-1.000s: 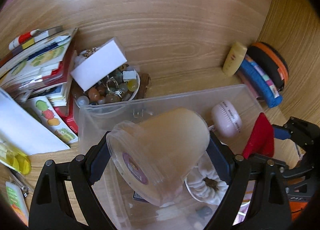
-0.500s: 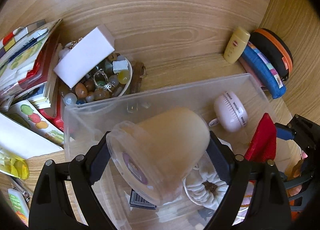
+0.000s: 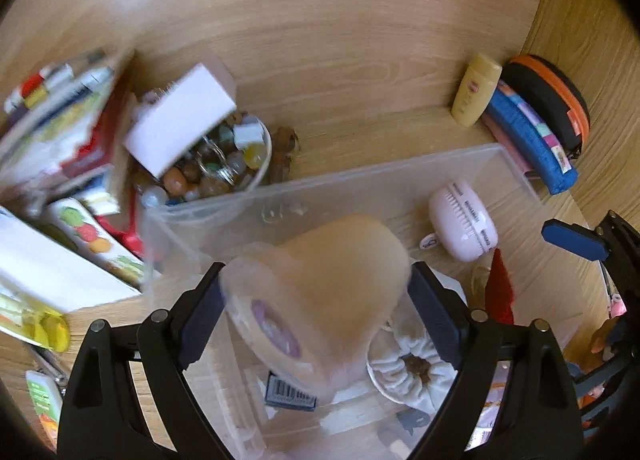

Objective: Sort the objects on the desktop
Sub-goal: 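Open both tools to drop the tape roll and red pouch into the box, then withdraw both tools from the box toward the remaining items on the desk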

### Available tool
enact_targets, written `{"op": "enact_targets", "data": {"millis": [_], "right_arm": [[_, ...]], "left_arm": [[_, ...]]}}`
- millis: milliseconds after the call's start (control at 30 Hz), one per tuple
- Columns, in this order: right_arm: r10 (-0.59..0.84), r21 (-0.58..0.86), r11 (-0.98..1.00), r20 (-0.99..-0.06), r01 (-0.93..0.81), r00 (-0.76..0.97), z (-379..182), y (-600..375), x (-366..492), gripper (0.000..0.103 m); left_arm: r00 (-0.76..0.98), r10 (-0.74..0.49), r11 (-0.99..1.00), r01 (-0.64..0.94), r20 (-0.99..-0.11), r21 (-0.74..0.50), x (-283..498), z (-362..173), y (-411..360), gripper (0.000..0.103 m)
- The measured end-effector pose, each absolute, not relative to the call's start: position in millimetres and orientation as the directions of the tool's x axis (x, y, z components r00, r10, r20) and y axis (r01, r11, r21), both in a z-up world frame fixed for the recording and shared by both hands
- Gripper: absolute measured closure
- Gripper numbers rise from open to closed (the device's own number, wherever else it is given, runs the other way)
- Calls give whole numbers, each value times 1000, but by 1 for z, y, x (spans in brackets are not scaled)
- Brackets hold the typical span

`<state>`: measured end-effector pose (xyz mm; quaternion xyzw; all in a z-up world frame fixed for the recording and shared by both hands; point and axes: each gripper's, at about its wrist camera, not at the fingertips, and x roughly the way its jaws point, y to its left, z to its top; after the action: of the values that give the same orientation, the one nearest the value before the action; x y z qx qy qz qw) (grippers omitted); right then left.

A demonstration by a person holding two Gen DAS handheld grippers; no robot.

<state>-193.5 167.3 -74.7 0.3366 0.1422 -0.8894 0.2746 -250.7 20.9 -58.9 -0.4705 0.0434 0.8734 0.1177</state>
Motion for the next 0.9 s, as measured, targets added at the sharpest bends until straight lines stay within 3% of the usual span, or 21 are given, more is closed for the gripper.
{"op": "enact_targets", "data": {"millis": [367,533,900], "right_arm": [[-401,-47,-830,-643,556,-652,-54,178,-186,19],[-394,-77,-833,-613,548,-685,-40,179,-168,13],[-377,-137,-819,-604,557,-703,-37,172,-121,10]], "left_arm": [[-654,122,-974,-222,-746,35,-206,-13,10,11],[-739,101,-980,-190,-666,63,-172,8,-2,6],[-776,80,-981,-171,-625,87,-108,-6,-32,4]]}}
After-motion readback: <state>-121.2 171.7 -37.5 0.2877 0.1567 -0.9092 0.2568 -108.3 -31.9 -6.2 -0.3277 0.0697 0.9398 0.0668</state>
